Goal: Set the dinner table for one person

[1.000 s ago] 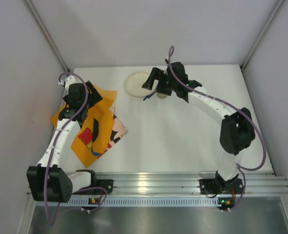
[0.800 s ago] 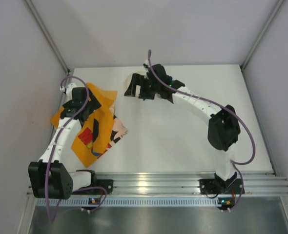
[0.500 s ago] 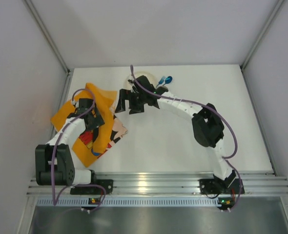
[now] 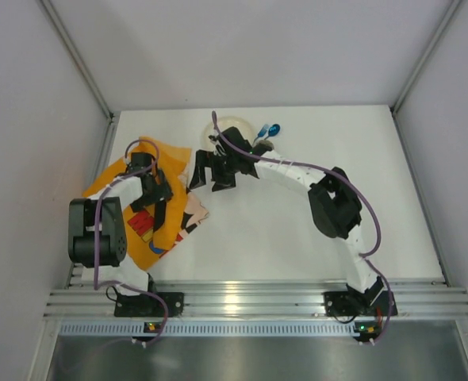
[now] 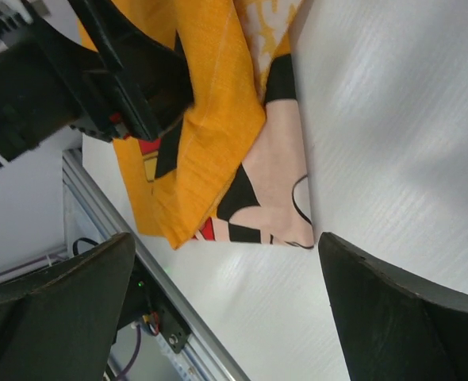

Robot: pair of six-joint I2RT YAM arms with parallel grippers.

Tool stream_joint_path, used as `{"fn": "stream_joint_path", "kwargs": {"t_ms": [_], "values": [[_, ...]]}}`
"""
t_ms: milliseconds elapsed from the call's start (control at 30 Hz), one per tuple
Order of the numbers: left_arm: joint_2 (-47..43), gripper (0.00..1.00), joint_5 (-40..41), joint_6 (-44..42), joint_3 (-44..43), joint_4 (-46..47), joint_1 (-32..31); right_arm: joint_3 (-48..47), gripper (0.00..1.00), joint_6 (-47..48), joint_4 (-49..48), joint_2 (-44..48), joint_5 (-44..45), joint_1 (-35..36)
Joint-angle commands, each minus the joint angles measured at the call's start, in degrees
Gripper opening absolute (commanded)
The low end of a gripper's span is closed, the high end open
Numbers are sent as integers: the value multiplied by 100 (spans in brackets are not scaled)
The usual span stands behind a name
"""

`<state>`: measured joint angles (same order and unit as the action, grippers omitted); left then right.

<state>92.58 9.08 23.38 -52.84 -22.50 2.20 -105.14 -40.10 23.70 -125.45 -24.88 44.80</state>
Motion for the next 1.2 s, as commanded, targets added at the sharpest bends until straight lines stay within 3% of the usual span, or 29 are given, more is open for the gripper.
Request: {"fn": "stream_joint_path", "kwargs": {"t_ms": [0, 167, 400, 633, 767, 867, 1033, 1167], "values": [[287, 98, -881, -96, -121, 466, 18, 195, 100, 63, 3, 275, -25, -76], [437, 93, -1383, -70, -69, 536, -201, 661, 100, 142, 11, 617, 36, -208], [410, 94, -1251, 413, -454, 414, -1309, 1329, 100, 55, 20, 1083, 72, -129], [-37, 98, -400, 598, -1325, -780, -1468, 1339, 100, -384, 64, 1146, 53, 143], [-580, 98, 32, 677, -1580, -1449, -1441, 1058, 98, -516, 1229, 953, 457, 161], [-1065, 98, 120, 712, -1266, -1652, -1354, 1197, 97, -727, 1312, 987, 423, 170], [-1698, 98, -117, 958, -352, -1538, -1231, 1207, 82, -1000, 1295, 829, 301, 319], [-1849, 97, -503, 1326, 448, -1284, -1160, 1058, 76, -1184, 1312, 539, 247, 503]]}}
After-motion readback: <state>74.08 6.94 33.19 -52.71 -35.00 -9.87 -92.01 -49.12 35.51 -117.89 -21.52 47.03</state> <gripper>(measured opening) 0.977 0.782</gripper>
